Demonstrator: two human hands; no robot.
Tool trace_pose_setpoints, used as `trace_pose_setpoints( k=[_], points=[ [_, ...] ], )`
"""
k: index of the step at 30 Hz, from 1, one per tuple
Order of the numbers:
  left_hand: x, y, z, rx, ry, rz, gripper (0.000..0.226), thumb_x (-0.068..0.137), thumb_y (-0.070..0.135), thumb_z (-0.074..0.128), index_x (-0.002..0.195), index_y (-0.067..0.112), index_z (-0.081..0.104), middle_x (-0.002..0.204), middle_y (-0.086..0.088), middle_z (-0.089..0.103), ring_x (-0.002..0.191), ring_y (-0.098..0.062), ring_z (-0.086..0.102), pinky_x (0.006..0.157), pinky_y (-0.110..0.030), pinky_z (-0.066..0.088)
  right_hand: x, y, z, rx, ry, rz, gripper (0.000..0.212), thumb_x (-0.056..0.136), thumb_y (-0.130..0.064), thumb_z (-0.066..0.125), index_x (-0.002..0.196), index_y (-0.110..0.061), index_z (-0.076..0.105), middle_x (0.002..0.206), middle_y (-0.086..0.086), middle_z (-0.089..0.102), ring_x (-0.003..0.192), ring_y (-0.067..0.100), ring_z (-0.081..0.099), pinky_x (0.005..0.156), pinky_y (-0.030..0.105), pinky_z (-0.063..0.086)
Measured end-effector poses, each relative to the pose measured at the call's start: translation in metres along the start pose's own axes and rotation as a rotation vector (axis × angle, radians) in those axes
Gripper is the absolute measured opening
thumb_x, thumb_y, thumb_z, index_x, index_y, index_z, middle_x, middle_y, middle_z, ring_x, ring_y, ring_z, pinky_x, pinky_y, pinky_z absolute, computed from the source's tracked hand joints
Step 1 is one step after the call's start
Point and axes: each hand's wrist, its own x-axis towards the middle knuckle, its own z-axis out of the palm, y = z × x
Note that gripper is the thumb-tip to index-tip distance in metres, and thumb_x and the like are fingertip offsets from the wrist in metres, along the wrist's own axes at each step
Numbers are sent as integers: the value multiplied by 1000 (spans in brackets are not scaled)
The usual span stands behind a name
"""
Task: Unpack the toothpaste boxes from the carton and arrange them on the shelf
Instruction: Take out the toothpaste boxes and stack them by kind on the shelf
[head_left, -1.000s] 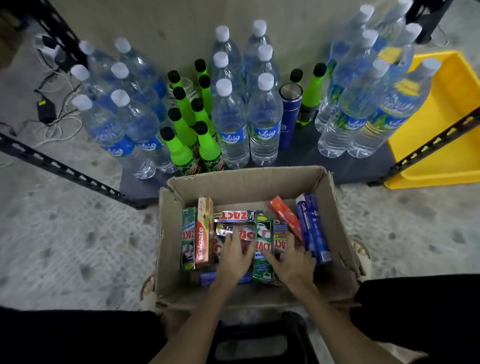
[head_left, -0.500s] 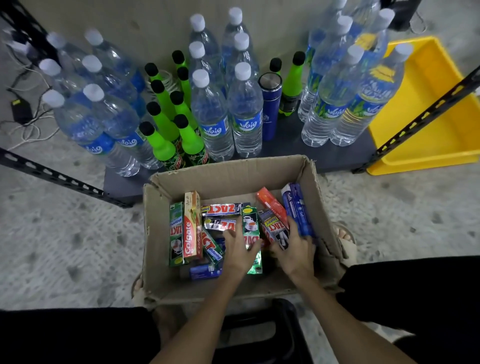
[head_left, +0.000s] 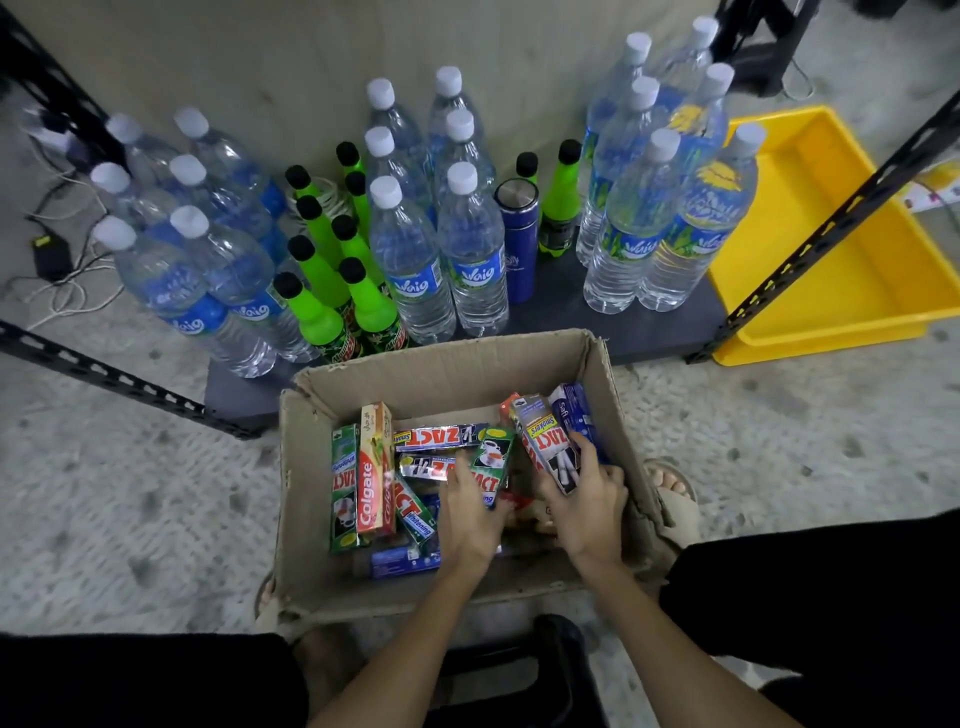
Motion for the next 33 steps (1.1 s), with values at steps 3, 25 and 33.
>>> trace_pose_setpoints(
  k=[3,25,33],
  points=[
    [-2,-5,-29,-7,45,60,81,83,27,81,149,19,35,138,-2,54,126,-19,52,98,-35,51,1,-4,-6,42,-7,8,72,77,-30,80,143,-22,50,111,12,64,110,32,47,96,39,33],
    [-70,122,-382,-176,328,719,59,74,26,85,128,41,63,104,25,71,91,2,69,75,-23,59,21,-217,-270,329,94,-709,75,72,-40,88,138,-41,52,121,-9,64,116,-5,57,89,24,52],
    [-100,184,-461,-184,408,863,53,74,22,88,120,38,67,104,22,74,83,-11,72,64,-23,59,25,-278,-358,279,207,-871,63,72,-46,86,129,-42,60,118,-11,65,111,2,61,94,34,54]
  ],
)
